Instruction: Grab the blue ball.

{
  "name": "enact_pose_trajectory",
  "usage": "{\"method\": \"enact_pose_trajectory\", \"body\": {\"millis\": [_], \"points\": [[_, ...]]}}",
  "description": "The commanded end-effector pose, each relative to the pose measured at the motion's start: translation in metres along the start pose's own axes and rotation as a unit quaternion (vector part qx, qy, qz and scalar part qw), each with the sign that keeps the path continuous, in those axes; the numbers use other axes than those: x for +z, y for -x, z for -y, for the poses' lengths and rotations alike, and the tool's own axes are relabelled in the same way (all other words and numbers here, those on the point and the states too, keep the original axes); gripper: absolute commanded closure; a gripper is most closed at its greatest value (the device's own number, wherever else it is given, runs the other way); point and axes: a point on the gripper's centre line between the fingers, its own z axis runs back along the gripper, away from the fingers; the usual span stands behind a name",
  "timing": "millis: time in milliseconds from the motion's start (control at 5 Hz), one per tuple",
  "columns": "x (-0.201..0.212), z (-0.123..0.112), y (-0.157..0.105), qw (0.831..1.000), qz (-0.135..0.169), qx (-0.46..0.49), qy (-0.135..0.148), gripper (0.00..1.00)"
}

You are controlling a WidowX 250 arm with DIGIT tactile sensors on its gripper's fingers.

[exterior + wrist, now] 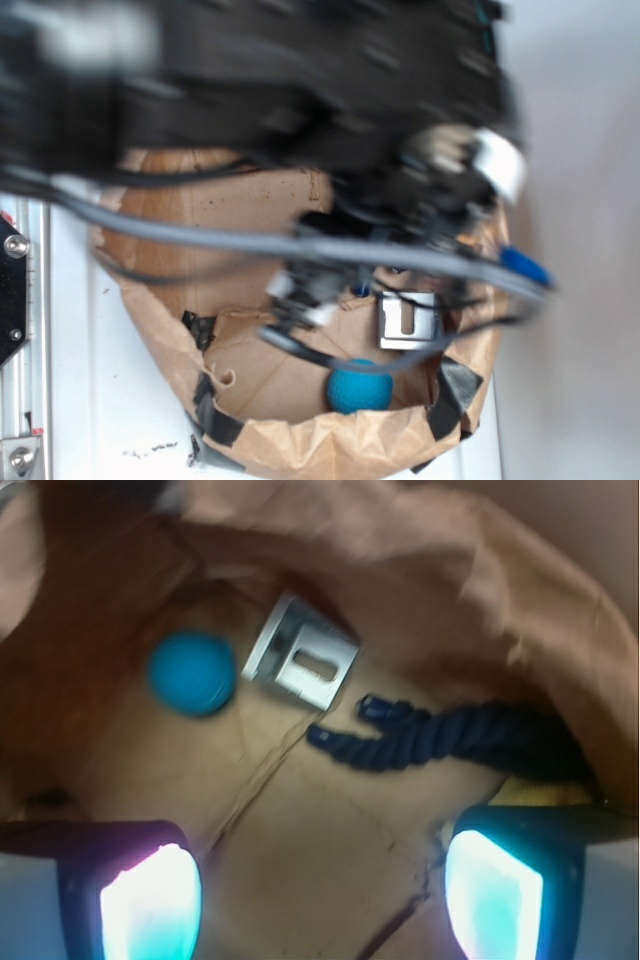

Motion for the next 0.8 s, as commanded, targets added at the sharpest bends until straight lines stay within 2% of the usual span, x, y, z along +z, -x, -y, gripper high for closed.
{"method": "enact_pose_trajectory", "body": {"millis": [0, 400, 600], "points": [[-0.004, -0.005, 0.000, 0.998, 0.019, -0.049, -0.032, 0.00], [-0.034, 0.018, 0.009, 0.983, 0.044, -0.172, -0.045, 0.00], [-0.041, 0.035, 0.004, 0.969, 0.062, -0.236, -0.038, 0.00]]}}
